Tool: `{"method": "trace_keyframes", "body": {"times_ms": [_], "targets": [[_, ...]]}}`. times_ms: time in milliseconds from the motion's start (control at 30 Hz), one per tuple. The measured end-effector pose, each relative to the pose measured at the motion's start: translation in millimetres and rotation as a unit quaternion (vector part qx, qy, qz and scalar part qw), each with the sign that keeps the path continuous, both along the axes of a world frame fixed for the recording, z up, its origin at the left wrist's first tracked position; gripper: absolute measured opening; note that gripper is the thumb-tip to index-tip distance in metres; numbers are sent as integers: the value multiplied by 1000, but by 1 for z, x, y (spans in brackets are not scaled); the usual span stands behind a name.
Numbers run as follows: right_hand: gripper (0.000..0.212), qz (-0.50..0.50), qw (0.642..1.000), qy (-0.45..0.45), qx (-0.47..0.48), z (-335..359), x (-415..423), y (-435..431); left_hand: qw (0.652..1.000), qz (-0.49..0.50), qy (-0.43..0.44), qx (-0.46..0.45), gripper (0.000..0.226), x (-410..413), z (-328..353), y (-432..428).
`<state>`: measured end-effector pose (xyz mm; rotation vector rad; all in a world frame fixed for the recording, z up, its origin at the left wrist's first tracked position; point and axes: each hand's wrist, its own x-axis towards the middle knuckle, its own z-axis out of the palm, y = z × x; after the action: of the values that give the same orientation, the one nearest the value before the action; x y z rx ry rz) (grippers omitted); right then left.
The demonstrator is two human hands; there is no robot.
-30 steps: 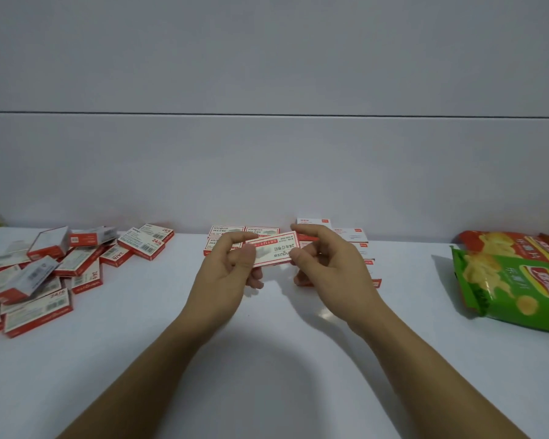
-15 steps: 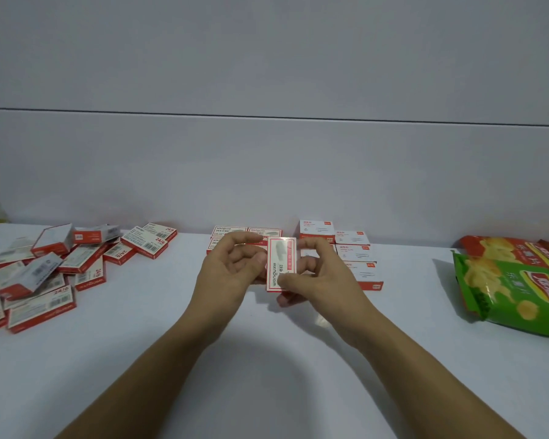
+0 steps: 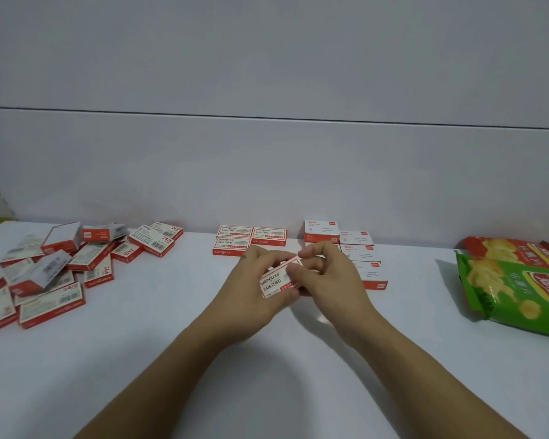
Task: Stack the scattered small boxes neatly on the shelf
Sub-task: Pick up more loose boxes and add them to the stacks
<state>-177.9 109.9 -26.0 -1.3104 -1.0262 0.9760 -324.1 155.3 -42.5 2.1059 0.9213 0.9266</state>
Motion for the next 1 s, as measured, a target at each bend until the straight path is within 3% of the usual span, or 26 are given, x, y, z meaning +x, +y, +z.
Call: {"method": "trace_keyframes", "body": {"times_ms": [167, 300, 400, 500, 667, 833, 1000], "targets": [[21, -35, 997, 64, 19, 1, -1, 0, 998, 21, 14, 54, 55, -2, -3, 1], [18, -44, 998, 44, 14, 2, 1, 1, 989, 56, 54, 127, 46, -5, 1, 7], [12, -54, 996, -69, 7, 0, 4, 3, 968, 82, 127, 200, 48, -10, 5, 22], [11, -79, 970, -228, 19, 2, 11, 5, 959, 100, 181, 195, 50, -12, 10, 39], [35, -99, 877, -469, 38, 5, 27, 4, 939, 96, 280, 172, 47, -4, 10, 68], [42, -90, 842, -531, 35, 9, 39, 3, 915, 112, 330, 201, 41, 11, 1, 85], [51, -59, 796, -602, -30, 4, 49, 5, 910, 152, 321, 215, 34, 14, -11, 88]]}}
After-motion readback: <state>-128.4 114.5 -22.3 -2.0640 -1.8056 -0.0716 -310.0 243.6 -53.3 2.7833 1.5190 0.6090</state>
